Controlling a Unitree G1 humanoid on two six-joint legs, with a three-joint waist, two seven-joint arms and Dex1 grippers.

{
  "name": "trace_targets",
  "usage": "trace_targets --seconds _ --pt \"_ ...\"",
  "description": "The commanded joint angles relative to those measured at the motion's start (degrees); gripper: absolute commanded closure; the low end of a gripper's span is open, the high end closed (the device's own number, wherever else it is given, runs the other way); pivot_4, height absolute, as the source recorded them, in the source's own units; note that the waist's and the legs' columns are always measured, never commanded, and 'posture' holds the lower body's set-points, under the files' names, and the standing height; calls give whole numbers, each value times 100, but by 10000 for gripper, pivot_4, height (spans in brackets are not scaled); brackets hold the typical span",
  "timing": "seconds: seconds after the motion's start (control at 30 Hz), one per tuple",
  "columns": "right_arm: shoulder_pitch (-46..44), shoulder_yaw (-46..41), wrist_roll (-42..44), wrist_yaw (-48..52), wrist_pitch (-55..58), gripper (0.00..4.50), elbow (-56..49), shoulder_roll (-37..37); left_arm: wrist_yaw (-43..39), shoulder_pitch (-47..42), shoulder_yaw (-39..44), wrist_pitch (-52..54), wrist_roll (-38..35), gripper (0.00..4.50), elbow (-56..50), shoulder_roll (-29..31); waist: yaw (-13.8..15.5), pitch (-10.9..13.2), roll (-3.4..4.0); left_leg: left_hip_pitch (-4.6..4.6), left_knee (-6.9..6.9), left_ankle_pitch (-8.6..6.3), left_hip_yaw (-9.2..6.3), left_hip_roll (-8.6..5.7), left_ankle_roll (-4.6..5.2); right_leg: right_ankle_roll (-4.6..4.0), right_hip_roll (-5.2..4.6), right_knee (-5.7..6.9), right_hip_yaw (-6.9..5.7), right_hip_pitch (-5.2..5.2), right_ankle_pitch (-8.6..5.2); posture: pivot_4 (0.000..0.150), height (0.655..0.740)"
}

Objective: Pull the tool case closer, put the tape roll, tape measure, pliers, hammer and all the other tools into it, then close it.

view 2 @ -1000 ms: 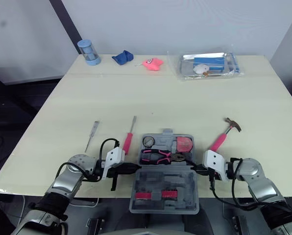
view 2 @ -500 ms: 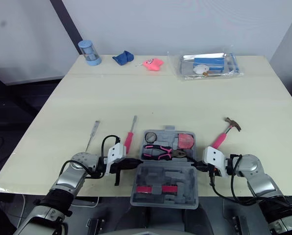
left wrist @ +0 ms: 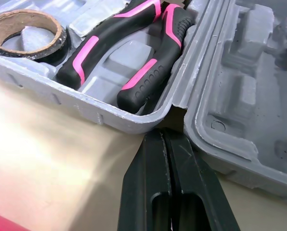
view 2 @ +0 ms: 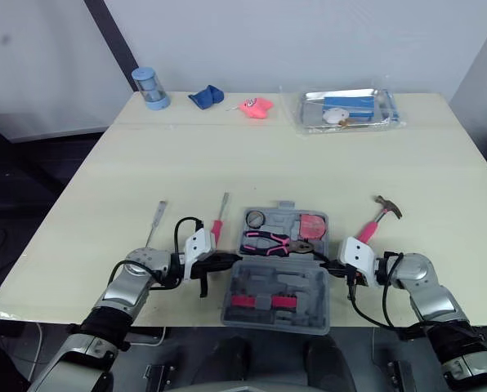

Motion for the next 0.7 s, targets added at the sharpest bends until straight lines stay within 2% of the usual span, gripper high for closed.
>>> trace_targets --seconds 0.03,0.7 --pt "-126 0 -67 -187 -113 44830 54 112 155 -104 -116 -15 91 44305 107 -161 1 0 0 0 0 0 0 0 0 0 0 0 0 0 0 1500 7400" --pt "-227 -69 -224 -537 -339 44830 298 329 441 -395 -103 -147 210 44305 498 -402 1 -1 0 1 1 0 -1 -2 0 0 0 3 0 0 0 1500 7400"
